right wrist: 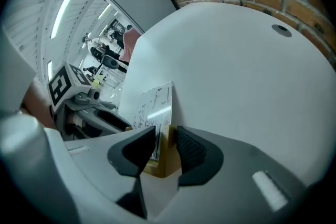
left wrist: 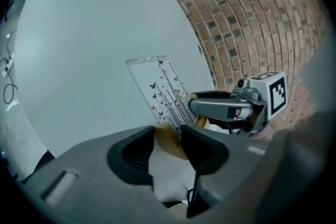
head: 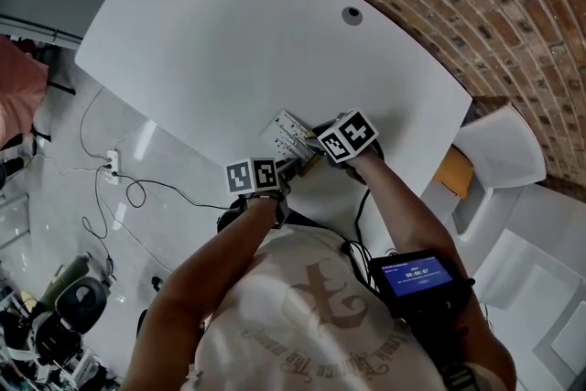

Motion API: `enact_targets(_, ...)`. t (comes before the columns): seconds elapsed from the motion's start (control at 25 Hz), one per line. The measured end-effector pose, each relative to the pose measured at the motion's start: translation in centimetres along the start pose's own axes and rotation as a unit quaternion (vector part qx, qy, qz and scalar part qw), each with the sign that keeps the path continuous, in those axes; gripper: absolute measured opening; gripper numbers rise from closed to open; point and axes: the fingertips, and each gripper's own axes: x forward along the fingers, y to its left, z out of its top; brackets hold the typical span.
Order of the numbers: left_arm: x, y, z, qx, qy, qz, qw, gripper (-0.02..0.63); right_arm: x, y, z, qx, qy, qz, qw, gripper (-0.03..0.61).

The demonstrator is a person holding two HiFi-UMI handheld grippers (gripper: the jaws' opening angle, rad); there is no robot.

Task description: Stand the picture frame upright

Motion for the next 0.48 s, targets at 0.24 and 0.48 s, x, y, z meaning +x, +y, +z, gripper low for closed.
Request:
enact_targets(0.24, 0.2, -0.2, -0.2, 0.017, 0.018, -0.004, 0.9997, 0.167, -0.5, 0.1, -0.3, 0.001, -0.033, -0.006, 0.999, 0.118)
enact_targets(0.48, -0.1, -0.6, -0.2, 0.062, 0.024, 0.002, 0.9978, 0.160, -1.8, 0.1, -0.5, 0.015, -0.076, -0.012, 0.997, 0.107)
